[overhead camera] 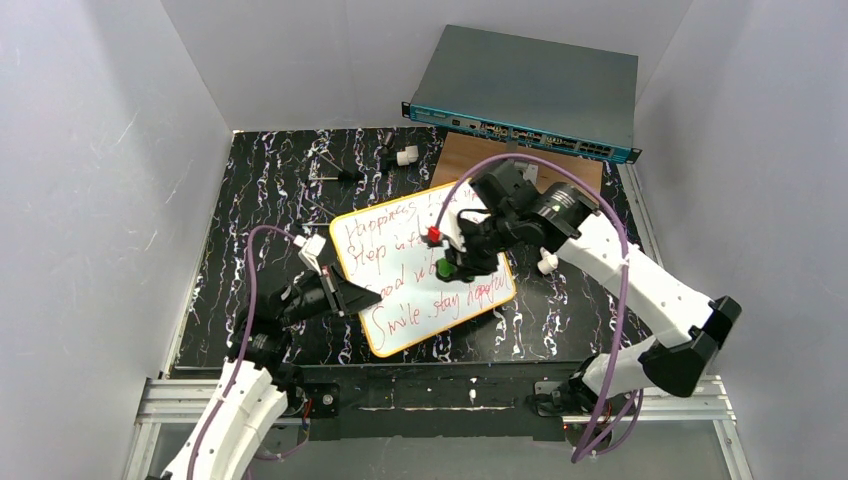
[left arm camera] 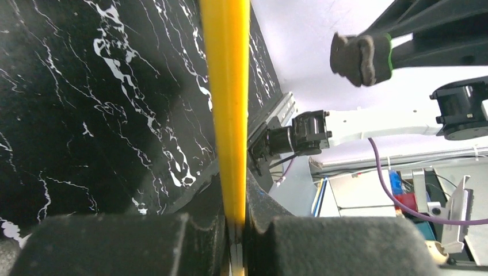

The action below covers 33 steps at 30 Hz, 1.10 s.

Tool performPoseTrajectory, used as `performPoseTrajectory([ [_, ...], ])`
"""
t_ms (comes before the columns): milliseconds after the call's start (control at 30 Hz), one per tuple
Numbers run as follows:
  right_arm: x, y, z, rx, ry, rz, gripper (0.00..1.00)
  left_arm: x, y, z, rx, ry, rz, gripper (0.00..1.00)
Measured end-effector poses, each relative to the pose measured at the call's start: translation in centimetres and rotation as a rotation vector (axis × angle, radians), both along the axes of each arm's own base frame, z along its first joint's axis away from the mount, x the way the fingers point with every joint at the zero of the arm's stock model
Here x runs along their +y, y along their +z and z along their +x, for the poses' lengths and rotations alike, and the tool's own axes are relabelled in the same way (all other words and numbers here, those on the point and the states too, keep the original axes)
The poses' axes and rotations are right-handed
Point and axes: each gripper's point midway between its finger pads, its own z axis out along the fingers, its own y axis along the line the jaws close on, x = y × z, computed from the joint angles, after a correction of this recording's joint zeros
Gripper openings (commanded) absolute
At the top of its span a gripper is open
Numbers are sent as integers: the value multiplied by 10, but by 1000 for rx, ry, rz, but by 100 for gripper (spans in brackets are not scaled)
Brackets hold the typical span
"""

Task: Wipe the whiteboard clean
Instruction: Pick up the whiteboard from the whiteboard stand, then erase the whiteboard at the center of the board.

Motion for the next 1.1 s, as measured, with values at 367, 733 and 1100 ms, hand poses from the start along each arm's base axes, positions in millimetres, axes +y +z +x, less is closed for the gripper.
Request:
performPoseTrajectory([
  [367, 57, -1, 37, -70, -70, -19, 1, -18, -33, 4, 86, -85, 73, 0],
  [733, 111, -12, 55, -125, -110, -25, 1, -28, -35, 17, 59, -94, 84, 0],
  [1100, 140, -37, 91, -209, -277, -60, 1, -28, -36, 20, 72, -70, 80, 0],
])
